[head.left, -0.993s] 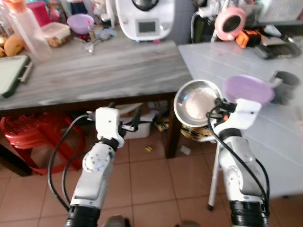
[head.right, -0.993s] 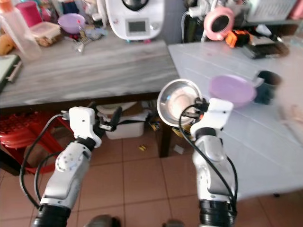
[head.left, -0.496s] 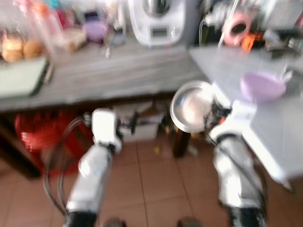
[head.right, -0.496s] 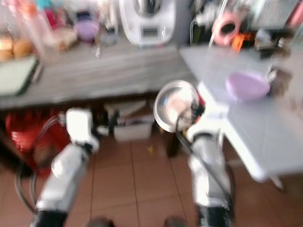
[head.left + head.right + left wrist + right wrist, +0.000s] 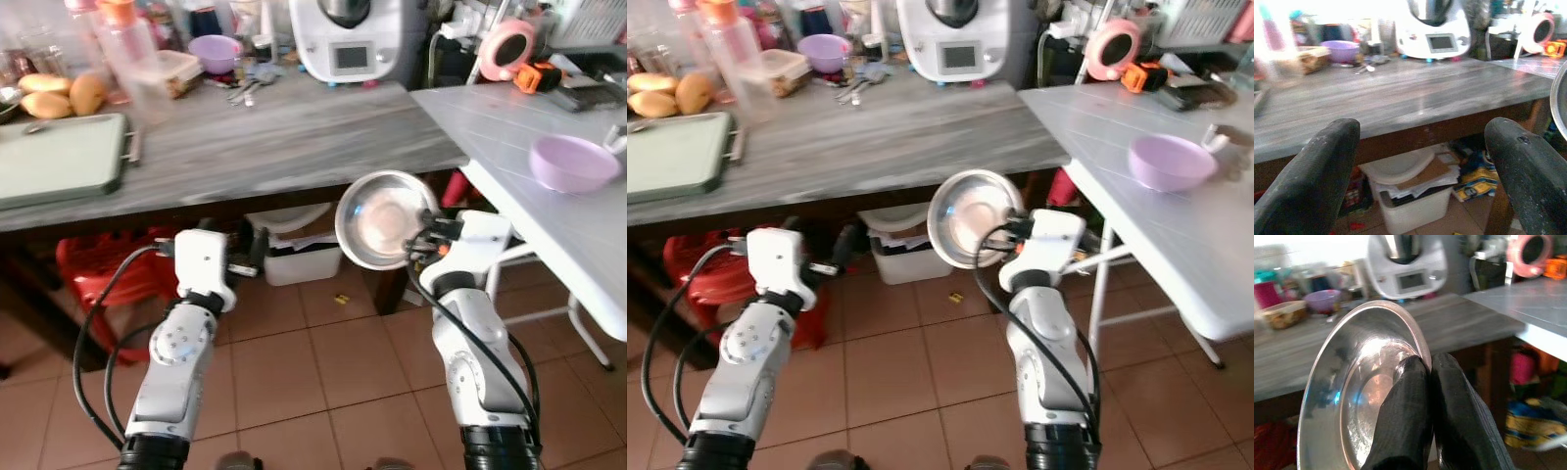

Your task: Setting the table

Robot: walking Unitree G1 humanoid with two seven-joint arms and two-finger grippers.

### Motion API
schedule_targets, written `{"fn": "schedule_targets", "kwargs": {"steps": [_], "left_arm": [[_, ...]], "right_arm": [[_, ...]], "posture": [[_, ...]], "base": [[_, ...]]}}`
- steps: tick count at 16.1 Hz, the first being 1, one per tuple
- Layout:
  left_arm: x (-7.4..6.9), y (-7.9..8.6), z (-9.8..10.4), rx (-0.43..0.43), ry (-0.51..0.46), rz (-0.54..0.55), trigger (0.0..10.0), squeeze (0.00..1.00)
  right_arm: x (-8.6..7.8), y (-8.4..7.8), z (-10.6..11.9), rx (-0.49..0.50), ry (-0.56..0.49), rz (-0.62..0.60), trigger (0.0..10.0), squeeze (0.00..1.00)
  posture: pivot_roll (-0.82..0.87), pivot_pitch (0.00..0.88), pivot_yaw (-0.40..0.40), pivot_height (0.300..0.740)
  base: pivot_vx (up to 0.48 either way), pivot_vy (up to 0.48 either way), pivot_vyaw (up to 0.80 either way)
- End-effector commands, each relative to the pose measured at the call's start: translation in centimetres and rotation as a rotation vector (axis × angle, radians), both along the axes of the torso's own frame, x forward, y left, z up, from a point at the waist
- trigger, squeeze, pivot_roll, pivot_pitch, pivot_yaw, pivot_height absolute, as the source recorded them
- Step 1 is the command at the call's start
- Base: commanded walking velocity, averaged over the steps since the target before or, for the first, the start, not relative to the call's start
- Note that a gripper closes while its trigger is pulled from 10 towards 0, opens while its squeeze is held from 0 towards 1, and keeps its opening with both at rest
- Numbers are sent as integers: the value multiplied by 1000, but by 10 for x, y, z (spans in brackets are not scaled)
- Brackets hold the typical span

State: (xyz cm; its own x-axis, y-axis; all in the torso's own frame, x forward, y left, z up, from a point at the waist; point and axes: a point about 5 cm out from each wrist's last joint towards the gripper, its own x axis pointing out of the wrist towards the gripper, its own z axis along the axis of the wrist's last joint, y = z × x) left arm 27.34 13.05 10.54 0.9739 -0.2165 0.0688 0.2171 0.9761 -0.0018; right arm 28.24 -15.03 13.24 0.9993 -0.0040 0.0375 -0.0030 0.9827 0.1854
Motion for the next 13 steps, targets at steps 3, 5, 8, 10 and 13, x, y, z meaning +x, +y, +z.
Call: {"fn": "schedule_targets", "kwargs": {"steps": [3, 5, 8, 10, 13], "left_arm": [[-1, -6, 4, 0, -17, -21, 10000, 0], [-1, -6, 4, -5, -17, -26, 10000, 0], [-1, -6, 3, -9, -14, -26, 10000, 0], [-1, -6, 3, -10, -13, -28, 10000, 0], [-1, -6, 3, -10, -12, -30, 10000, 0]], "right_arm": [[1, -5, 8, -12, -33, -12, 10000, 0], [1, -5, 8, -11, -33, -13, 10000, 0], [1, -5, 8, -12, -31, -14, 10000, 0], [1, -5, 8, -12, -32, -14, 10000, 0], [0, -3, 8, -4, -34, -6, 10000, 0]], "posture": [[-71, 0, 7, 740], [-72, 0, 7, 740], [-72, 0, 7, 740], [-71, 0, 9, 740], [-71, 0, 12, 740]], "base": [[0, 0, 554], [259, 0, 647], [276, 0, 298], [306, 0, 0], [319, 0, 0]]}}
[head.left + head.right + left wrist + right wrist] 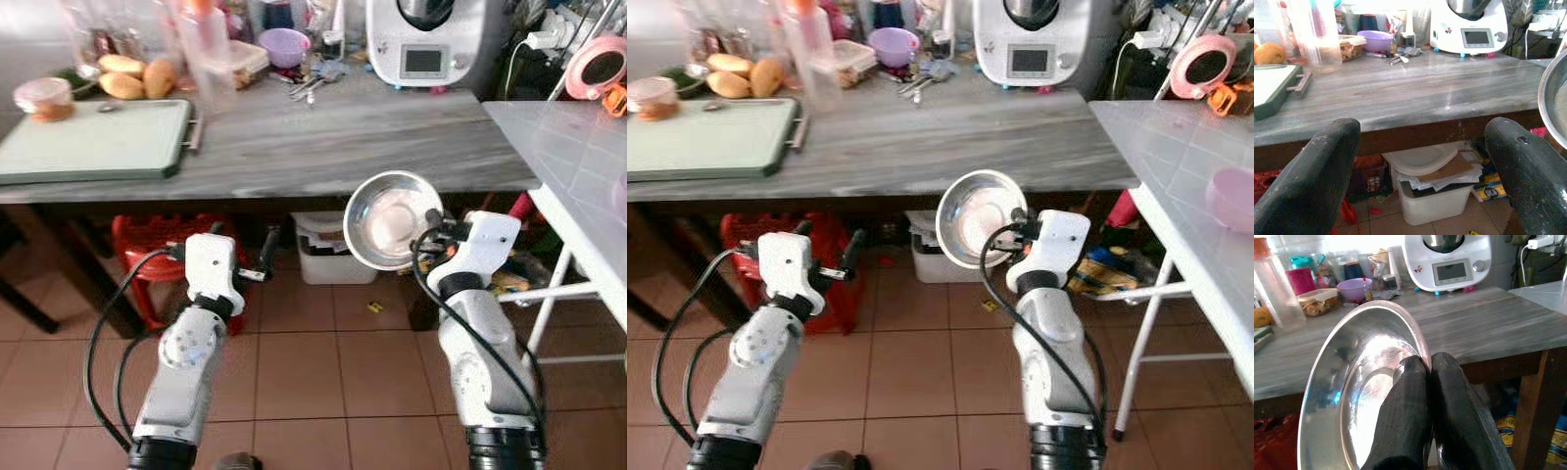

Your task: Setting the table

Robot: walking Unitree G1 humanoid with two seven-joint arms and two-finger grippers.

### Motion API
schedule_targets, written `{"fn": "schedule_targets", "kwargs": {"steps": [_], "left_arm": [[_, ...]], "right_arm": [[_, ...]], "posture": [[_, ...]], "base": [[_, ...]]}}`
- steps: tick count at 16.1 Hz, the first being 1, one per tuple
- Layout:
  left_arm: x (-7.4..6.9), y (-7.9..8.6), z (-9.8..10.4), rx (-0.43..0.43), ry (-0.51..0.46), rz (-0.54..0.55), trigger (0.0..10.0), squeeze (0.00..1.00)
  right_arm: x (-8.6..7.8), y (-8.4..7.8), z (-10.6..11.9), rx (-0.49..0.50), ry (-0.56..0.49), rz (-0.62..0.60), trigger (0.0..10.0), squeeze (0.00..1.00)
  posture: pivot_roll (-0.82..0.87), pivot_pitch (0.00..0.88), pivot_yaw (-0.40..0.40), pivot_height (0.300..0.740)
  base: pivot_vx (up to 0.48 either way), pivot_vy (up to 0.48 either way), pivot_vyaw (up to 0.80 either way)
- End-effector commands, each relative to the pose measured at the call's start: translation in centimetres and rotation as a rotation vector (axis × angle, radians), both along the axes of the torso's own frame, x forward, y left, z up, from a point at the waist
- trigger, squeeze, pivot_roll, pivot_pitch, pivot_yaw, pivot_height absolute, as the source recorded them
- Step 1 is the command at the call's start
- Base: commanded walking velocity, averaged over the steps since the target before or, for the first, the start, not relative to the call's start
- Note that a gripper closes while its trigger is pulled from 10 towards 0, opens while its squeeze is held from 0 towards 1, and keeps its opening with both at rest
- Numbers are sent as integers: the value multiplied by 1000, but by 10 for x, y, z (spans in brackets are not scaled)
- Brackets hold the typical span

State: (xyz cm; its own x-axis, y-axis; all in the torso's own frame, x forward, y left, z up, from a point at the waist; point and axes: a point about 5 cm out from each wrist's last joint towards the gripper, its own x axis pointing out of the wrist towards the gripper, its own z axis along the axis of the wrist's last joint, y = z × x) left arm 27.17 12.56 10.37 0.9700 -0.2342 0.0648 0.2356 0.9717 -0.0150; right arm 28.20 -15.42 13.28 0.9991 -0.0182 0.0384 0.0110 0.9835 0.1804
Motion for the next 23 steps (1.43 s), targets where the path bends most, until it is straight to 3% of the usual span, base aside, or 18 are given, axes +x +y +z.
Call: {"fn": "schedule_targets", "kwargs": {"steps": [1, 12, 23], "left_arm": [[1, -1, 5, 1, -19, -11, 10000, 0], [2, -1, 6, 1, -21, -13, 10000, 0], [2, -2, 5, 3, -18, -20, 10000, 0]], "right_arm": [[0, 1, 7, 3, -31, 8, 10000, 0], [1, 1, 8, 0, -37, 20, 10000, 0], [2, 0, 9, -1, -42, 15, 10000, 0]], "posture": [[-72, 0, 13, 740], [-72, 0, 13, 740], [-70, 0, 15, 740]], "base": [[319, 0, 0], [300, 0, 0], [281, 0, 642]]}}
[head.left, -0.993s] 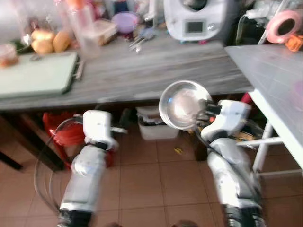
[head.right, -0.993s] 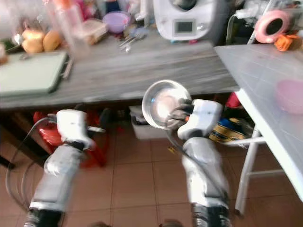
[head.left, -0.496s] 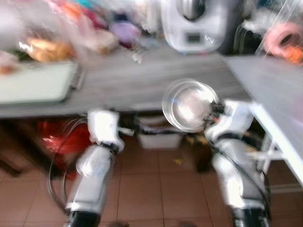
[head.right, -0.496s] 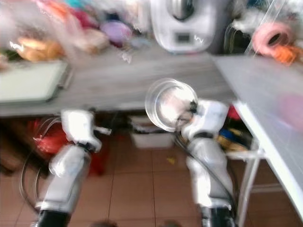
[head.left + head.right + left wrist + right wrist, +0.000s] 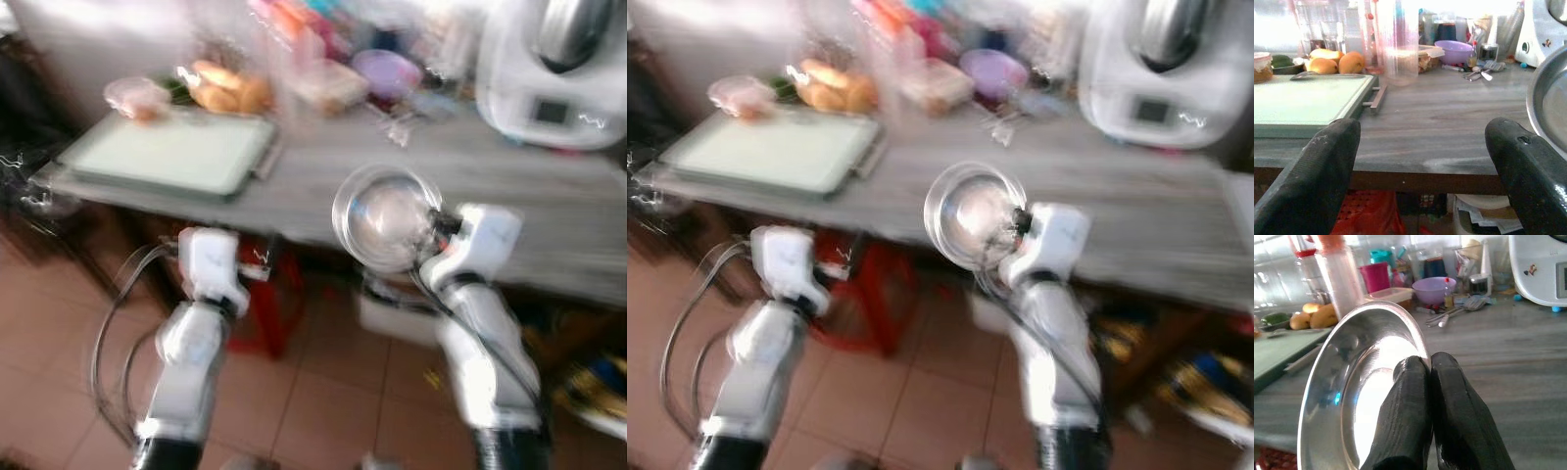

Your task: Setting the table

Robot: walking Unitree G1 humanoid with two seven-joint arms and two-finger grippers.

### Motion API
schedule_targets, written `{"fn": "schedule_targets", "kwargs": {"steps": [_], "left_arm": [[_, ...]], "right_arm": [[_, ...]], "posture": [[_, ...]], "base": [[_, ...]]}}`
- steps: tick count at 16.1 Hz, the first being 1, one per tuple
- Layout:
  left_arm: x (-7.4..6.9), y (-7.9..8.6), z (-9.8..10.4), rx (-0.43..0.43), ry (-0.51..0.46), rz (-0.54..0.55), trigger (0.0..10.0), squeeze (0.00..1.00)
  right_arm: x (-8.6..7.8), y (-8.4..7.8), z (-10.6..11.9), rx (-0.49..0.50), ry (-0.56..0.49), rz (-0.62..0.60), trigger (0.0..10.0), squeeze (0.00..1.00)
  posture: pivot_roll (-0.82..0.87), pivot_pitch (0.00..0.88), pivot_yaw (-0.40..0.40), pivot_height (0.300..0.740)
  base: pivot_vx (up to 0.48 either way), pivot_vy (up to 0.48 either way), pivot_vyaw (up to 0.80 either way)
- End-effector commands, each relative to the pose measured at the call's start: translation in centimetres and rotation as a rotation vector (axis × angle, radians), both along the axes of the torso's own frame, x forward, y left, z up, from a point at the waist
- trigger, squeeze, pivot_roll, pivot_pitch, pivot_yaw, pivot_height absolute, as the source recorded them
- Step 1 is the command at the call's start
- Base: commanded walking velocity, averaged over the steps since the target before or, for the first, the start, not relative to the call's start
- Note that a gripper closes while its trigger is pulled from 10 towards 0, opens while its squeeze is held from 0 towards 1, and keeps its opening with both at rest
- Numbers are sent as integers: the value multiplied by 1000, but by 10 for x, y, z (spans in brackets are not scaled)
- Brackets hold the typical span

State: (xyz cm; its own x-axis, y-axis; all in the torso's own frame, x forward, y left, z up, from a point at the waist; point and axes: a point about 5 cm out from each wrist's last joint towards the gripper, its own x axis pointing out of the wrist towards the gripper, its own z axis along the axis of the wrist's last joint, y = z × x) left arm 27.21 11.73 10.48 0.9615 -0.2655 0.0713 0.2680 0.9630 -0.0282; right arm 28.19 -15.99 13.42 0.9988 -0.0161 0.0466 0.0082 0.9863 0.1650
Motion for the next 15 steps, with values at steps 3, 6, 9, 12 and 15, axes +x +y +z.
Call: {"fn": "schedule_targets", "kwargs": {"steps": [3, 6, 9, 12, 15], "left_arm": [[1, 6, 3, 4, -2, 11, 10000, 0], [1, 5, 3, 3, 0, 4, 10000, 0], [-2, 9, 3, 6, 5, 1, 10000, 0], [-2, 10, 2, 14, 10, -7, 10000, 0], [-2, 8, 4, 16, 3, -24, 10000, 0]], "right_arm": [[1, 4, 5, 32, -18, -21, 10000, 0], [2, -6, 2, 89, 5, -118, 10000, 0], [3, -31, -5, 117, 55, -277, 10000, 0], [2, -30, -8, 138, 62, -270, 10000, 0], [3, -26, -7, 155, 59, -267, 10000, 0]], "posture": [[-71, 0, 16, 740], [-61, 0, 14, 740], [-53, 0, 23, 740], [-54, 0, 28, 740], [-52, 0, 31, 740]], "base": [[0, 0, 0], [0, 0, 0], [0, 0, -267], [0, 0, -800], [0, 0, -800]]}}
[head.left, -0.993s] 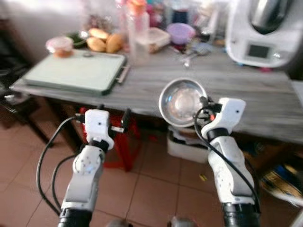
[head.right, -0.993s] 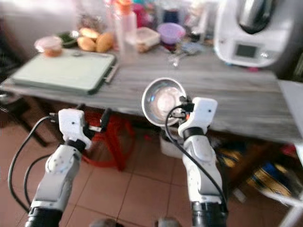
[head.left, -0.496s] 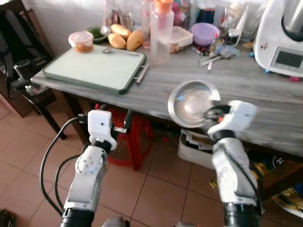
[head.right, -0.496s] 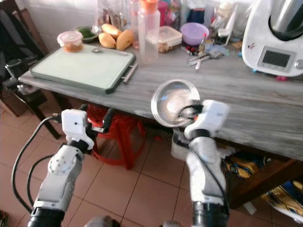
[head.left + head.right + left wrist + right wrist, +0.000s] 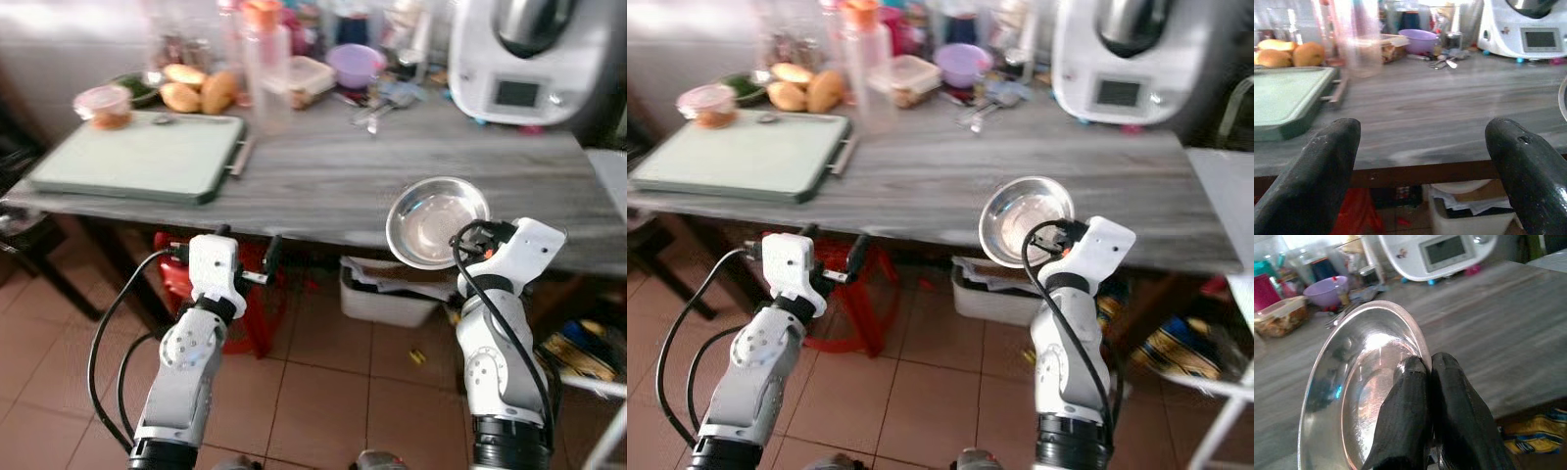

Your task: Setting the table

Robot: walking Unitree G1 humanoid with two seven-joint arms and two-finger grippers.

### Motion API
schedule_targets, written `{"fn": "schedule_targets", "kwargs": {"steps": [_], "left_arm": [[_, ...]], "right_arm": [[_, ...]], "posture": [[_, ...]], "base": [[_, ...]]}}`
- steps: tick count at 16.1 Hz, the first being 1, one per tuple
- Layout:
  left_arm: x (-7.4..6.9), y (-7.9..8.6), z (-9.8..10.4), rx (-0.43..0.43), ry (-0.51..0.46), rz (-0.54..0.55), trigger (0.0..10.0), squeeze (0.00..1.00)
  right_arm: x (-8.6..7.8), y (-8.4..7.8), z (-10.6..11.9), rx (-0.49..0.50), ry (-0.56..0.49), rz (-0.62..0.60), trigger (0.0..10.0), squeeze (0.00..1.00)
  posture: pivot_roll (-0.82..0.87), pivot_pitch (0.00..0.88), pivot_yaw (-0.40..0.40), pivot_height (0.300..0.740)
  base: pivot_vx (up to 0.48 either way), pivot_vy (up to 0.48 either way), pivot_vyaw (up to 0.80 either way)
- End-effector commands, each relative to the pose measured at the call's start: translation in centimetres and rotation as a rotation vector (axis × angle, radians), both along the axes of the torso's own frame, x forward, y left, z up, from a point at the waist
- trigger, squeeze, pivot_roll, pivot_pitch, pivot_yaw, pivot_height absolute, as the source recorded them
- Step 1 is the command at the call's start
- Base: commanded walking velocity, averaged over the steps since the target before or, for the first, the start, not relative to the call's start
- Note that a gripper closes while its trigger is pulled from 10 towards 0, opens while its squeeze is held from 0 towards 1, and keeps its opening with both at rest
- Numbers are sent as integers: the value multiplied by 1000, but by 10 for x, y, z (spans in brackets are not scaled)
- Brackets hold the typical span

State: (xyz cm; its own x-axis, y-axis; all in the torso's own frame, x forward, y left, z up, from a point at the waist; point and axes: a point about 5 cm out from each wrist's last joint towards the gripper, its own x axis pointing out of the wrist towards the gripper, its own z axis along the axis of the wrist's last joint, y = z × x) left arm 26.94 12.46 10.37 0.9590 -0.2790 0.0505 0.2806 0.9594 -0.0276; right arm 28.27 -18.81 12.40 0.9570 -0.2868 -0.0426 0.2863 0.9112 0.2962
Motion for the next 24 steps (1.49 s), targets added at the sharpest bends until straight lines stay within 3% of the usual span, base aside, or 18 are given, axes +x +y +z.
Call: {"fn": "schedule_targets", "kwargs": {"steps": [1, 4, 17, 24], "left_arm": [[1, 1, 6, 9, -20, -11, 10000, 0], [0, 1, 7, 8, -25, -17, 10000, 0], [-3, 0, 5, -6, -9, -24, 10000, 0], [-10, 10, -2, 10, 21, -1, 10000, 0]], "right_arm": [[3, 2, 4, 9, -12, 6, 10000, 0], [5, -1, 5, 13, -17, 1, 10000, 0], [4, 7, 7, 2, -30, 44, 10000, 0], [-2, 11, 2, 10, -15, 49, 10000, 0]], "posture": [[-52, 0, 31, 740], [-49, 0, 33, 740], [-53, 0, 26, 740], [-48, 1, 23, 740]], "base": [[0, 0, -800], [170, 0, -746], [299, 0, 0], [0, 0, -800]]}}
